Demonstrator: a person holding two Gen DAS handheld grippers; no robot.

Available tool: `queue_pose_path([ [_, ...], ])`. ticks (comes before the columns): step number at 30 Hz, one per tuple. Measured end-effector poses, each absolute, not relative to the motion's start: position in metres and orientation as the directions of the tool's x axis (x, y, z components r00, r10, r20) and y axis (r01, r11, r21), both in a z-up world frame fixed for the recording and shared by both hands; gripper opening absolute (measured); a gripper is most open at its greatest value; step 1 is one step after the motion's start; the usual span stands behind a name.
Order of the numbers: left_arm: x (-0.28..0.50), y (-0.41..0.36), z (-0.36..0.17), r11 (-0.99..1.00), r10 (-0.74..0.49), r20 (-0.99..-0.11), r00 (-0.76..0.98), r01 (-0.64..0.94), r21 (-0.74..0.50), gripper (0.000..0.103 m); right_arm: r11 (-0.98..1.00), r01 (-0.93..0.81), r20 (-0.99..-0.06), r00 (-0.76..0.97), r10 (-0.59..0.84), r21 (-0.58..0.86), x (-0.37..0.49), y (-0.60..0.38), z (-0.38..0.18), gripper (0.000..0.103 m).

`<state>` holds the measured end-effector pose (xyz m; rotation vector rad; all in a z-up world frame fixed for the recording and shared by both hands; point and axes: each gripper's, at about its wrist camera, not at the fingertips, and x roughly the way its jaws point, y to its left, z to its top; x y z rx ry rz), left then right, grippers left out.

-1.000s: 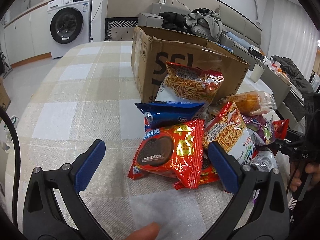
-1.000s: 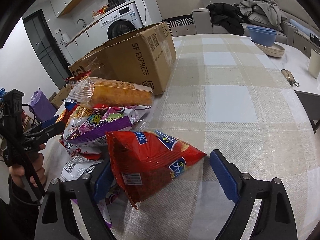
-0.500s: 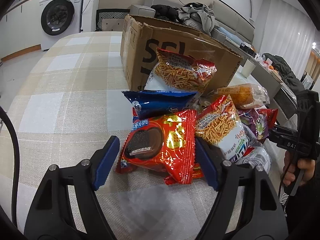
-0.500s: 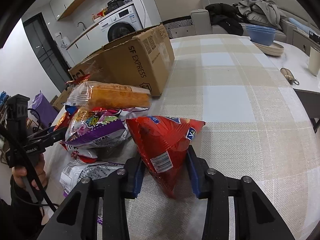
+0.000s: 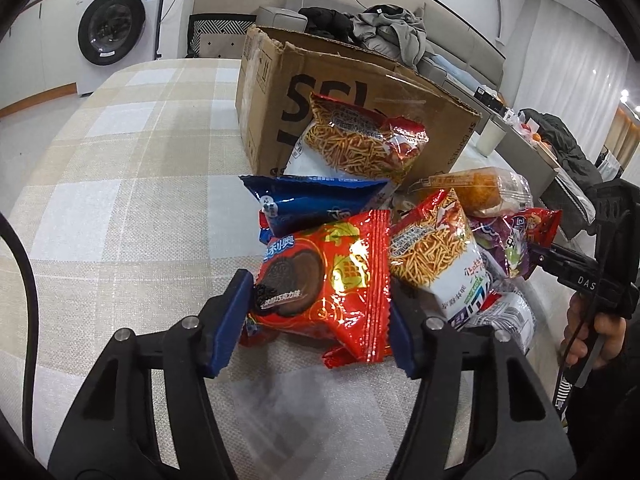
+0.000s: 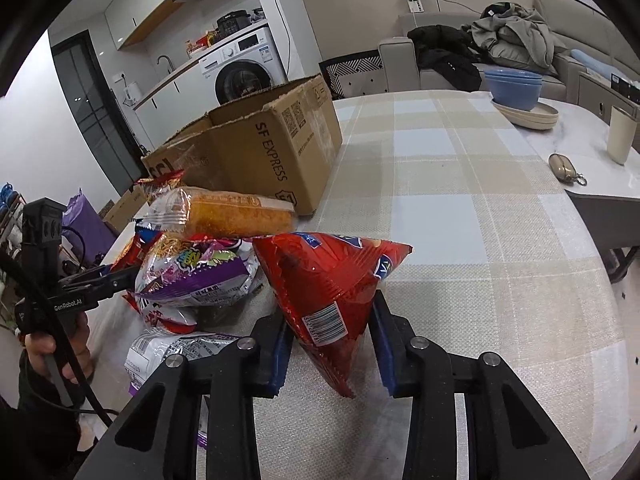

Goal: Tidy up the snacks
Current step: 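Grasp the red gold-print bag with left tool while right tool grasps red chip bag, then carry both red bags over the cardboard box and open both tools to drop them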

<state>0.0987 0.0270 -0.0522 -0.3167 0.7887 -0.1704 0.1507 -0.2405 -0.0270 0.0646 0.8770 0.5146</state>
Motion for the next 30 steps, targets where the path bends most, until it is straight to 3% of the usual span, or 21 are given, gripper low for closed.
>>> queue_pose_path([
  [3,0.098,0.034,-0.053,0.929,-0.277,-0.664,0.695,0.018,-0.369,0.052,0.875,-0.407,-0.707,0.537,0.460,0.261,0.148,-0.242,-0.023,0.036],
  [9,0.093,0.040,-0.047,0.928,-0.256,-0.644,0.721,-0.002,-0.372,0.031,0.874,-0.409,-0.690,0.554,0.466,0.262,0.147,-0.245,-0.016,0.036],
  [14,0.087,0.042,-0.040,0.934,-0.225,-0.627,0.745,-0.019,-0.358,0.024,0.869,-0.417,-0.665,0.574,0.478,0.265,0.144,-0.248,-0.009,0.036],
  [30,0.042,0.055,0.004,0.951,-0.169,-0.558,0.813,-0.013,-0.307,0.023,0.848,-0.457,-0.574,0.632,0.521,0.268,0.125,-0.246,0.023,0.036],
])
